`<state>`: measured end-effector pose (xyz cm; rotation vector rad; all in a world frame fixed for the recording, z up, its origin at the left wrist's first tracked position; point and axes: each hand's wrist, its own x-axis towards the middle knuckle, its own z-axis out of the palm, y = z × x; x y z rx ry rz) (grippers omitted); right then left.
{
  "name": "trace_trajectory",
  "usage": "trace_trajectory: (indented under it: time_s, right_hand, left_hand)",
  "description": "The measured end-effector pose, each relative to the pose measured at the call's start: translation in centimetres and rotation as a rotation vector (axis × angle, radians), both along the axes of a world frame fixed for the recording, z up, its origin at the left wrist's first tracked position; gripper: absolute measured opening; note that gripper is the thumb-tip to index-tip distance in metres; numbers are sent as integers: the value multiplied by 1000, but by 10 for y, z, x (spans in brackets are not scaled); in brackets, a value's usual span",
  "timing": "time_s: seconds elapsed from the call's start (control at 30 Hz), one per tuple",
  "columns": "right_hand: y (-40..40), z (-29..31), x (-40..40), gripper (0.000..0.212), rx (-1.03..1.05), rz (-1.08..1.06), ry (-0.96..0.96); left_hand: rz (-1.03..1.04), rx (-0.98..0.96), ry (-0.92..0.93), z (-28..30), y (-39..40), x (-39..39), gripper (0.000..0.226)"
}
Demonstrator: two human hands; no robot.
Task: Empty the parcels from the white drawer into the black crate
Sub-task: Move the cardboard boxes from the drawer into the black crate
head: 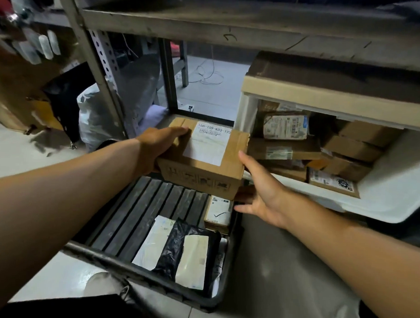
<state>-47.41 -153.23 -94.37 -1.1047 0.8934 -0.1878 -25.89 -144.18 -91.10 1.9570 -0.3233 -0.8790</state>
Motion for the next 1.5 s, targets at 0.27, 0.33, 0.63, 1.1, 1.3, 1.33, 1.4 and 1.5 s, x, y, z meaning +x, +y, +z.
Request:
trace_trajectory:
  time_s: [0.27,0.33,0.63,1.1,1.3,1.33,1.4,1.5]
  right_hand:
    - [-2,-70,50,76,18,69,151]
    - [-4,-85,65,104,25,97,188]
    - [-14,-149,118,118,99,102,226]
    - [-26,-181,136,23,-92,53,384]
    - [-27,-190,141,15,-278,51,491]
    - [-28,-192,140,17,-301,39,504]
    - [-29,-194,137,24,-314,33,506]
    - [-30,-199,133,31,-317,40,493]
  left_hand:
    - [66,82,93,-62,-1,27,54]
    - [97,100,98,-80,0,34,51]
    - [180,123,172,-141,8,71,50]
    - [-12,168,223,-204,-6,85,29]
    - [24,109,160,-219,-3,85,15]
    - [-8,108,139,-219,-3,83,22]
    - [-85,109,95,-221,-4,79,32]
    - [-89,122,81,-224,-8,82,39]
